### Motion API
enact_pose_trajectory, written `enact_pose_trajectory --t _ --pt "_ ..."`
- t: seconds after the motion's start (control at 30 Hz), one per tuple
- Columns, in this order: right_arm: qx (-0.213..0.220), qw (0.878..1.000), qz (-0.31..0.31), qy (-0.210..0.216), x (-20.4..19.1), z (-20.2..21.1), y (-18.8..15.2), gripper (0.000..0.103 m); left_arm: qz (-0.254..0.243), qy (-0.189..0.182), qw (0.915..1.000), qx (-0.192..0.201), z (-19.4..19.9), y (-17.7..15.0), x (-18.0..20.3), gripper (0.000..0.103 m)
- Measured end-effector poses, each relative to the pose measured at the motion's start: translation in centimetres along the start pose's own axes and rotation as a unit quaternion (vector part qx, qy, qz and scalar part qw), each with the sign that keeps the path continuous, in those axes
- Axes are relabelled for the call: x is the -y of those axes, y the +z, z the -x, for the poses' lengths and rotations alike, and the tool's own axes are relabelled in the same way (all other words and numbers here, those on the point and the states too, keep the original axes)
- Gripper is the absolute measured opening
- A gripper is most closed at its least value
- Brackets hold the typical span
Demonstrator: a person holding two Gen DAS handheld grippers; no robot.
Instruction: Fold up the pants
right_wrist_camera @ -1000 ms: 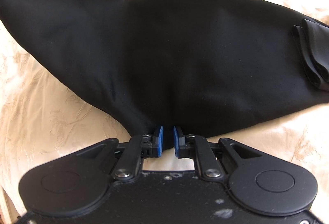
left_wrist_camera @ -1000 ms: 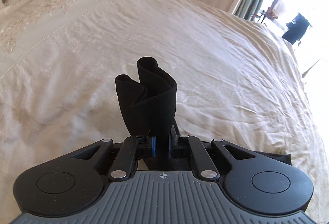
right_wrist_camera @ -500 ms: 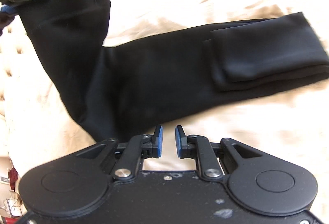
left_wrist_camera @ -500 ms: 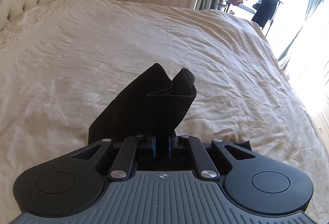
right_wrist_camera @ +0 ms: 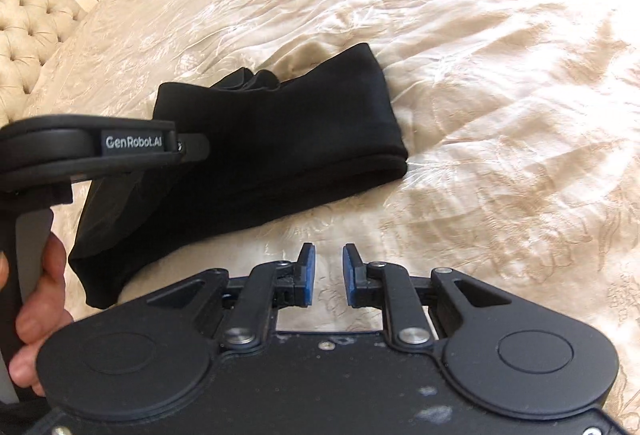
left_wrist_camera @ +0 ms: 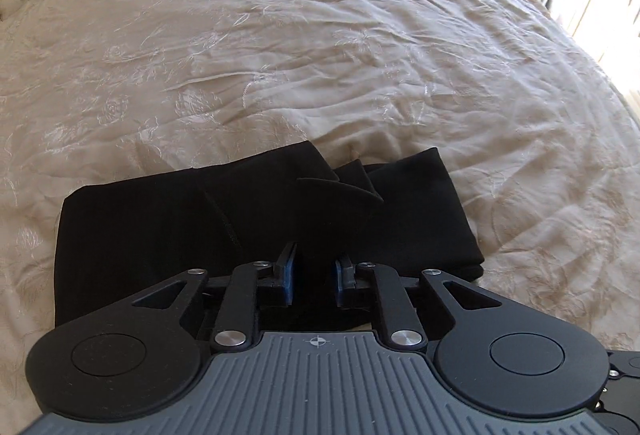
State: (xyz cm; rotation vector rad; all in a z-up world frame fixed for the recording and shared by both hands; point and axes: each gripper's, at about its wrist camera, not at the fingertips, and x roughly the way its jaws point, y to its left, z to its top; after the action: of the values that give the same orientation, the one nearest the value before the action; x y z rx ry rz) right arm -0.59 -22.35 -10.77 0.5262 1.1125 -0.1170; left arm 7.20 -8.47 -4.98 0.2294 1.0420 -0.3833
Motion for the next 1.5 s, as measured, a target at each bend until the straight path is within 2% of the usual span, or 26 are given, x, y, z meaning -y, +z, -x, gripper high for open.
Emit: enact_pose_trajectory --t 0.13,0.3,0.4,0.5,0.67,0.77,0.9,0.97,1.07,1.17,1.37,1.5 --pt "0.004 1.0 -0.005 -0.001 1.7 1.0 0.9 0.022 0.0 0.002 1.0 -0.004 0.1 0.8 0.9 0.022" --pt "0.015 1.0 -0.009 -0.016 1.4 0.8 2.1 0.023 -0.038 0.004 0.9992 -0.009 0.2 0.6 2.5 0.024" --pt "0.023 0.999 -0.012 -0.029 1.5 1.0 2.9 0.023 -0.059 -0.007 0.9981 -0.017 0.2 -0.1 3.2 0.029" --pt "0.029 0.999 -0.012 -0.042 1.8 1.0 3.6 0.023 -0.056 -0.017 0.9979 -0.027 -0.1 -0.1 3.6 0.031" --pt "0.043 0.997 -0.023 -0.06 2.1 1.9 4.5 0.023 -0.042 -0.049 0.9973 -0.035 -0.4 0.7 3.8 0.037" --pt "0.046 0.996 -0.024 -0.069 2.2 2.3 4.6 0.024 -0.026 -0.101 0.9938 -0.038 -0.4 1.1 3.8 0.038" --pt "0.047 0.995 -0.028 -0.083 2.7 2.5 4.7 0.025 -0.006 -0.121 0.9918 -0.04 -0.3 1.5 3.4 0.039" --pt "0.052 0.995 -0.025 -0.083 2.6 2.7 4.9 0.026 0.002 -0.106 0.9938 -0.033 0.3 1.5 2.3 0.039" --pt "0.062 0.996 -0.011 -0.065 1.9 2.7 5.4 0.027 0.014 -0.051 0.9984 -0.021 1.3 1.5 -0.6 0.039" --pt "0.063 0.997 0.007 -0.037 0.3 1.8 6.4 0.028 0.035 -0.003 0.9991 -0.025 1.5 1.0 -4.4 0.039" --pt "0.054 0.997 0.051 -0.001 -3.1 -1.0 8.0 0.033 0.093 0.061 0.9917 -0.064 0.8 -1.1 -11.7 0.039" --pt "0.033 0.996 0.078 0.008 -4.6 -3.1 9.1 0.036 0.109 0.066 0.9857 -0.11 -1.0 -3.3 -14.4 0.04"
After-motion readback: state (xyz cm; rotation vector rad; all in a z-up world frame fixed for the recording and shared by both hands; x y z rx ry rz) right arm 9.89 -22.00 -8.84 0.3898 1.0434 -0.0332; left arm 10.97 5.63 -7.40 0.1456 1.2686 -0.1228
